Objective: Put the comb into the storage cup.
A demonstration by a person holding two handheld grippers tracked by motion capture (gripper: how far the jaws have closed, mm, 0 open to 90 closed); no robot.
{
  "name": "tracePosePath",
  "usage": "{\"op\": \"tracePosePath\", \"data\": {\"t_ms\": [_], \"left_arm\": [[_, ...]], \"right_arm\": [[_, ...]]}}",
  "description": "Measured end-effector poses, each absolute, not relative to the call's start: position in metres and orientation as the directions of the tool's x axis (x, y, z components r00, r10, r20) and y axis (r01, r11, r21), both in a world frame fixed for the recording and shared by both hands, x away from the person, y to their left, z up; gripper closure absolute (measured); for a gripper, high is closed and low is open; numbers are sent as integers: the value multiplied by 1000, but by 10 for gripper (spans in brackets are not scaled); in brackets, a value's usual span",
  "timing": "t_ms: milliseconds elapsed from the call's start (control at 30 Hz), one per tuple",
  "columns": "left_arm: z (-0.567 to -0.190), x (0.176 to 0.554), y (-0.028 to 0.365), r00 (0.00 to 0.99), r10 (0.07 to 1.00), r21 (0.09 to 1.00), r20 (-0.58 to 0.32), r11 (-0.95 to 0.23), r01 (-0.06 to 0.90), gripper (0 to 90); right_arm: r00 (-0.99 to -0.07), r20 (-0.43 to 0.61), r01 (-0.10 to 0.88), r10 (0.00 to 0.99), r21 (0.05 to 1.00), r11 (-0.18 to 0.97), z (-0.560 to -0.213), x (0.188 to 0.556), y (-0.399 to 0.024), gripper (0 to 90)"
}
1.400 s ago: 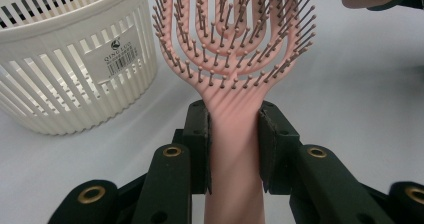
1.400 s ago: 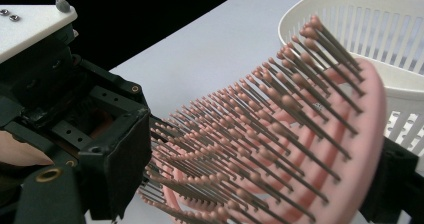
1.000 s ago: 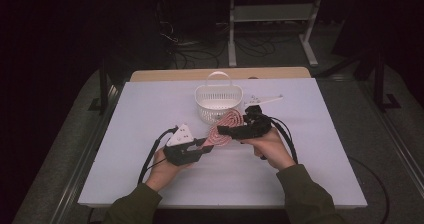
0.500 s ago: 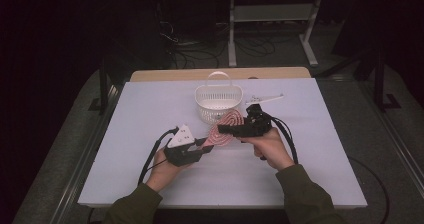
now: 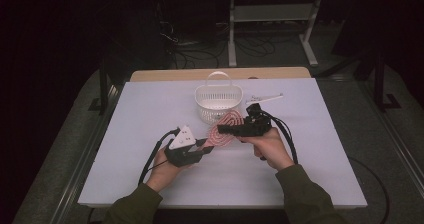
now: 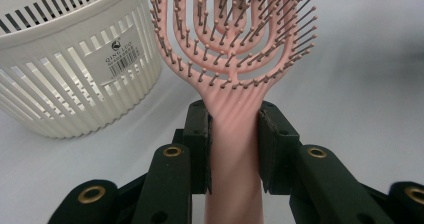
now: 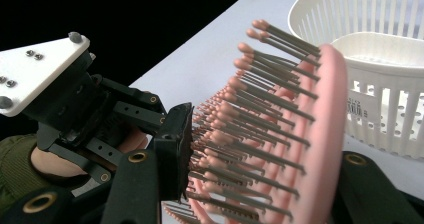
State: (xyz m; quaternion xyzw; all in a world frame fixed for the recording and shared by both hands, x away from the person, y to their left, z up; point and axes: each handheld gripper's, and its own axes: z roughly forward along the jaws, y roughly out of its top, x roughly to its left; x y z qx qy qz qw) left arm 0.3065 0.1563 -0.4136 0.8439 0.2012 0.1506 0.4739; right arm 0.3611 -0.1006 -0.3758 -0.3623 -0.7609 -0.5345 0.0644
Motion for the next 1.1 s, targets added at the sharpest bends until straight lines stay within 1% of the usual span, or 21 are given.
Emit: {"op": "tracePosePath", "data": {"t_ms": [300, 333, 367, 600, 700, 1000, 1100], "left_arm": [[-415, 307, 156, 875, 477, 855, 76, -482, 189, 704], [-415, 307, 156, 869, 488, 856, 77, -480, 194, 705], [-415, 309, 158, 872, 486, 858, 62, -472, 203, 708], [-415, 309, 157, 873, 485, 857, 62, -474, 202, 710], [-416, 310, 157, 877, 479, 854, 49, -475, 212, 710], [-415, 311, 158, 878, 477, 857, 36, -467, 219, 703], [-415, 311, 159, 877, 480, 860, 24, -457, 227, 687]], "right_arm": [[-732, 489, 617, 474, 771, 157, -375, 361, -100, 547], [-734, 491, 616, 469, 772, 156, -375, 360, -100, 565], [-738, 504, 618, 449, 772, 150, -375, 360, -100, 606], [-750, 496, 604, 437, 783, 149, -373, 358, -98, 619], [-757, 489, 596, 434, 788, 152, -373, 358, -97, 623], [-755, 505, 602, 417, 787, 137, -373, 358, -98, 631], [-753, 508, 604, 418, 786, 134, -373, 358, -98, 632]]}}
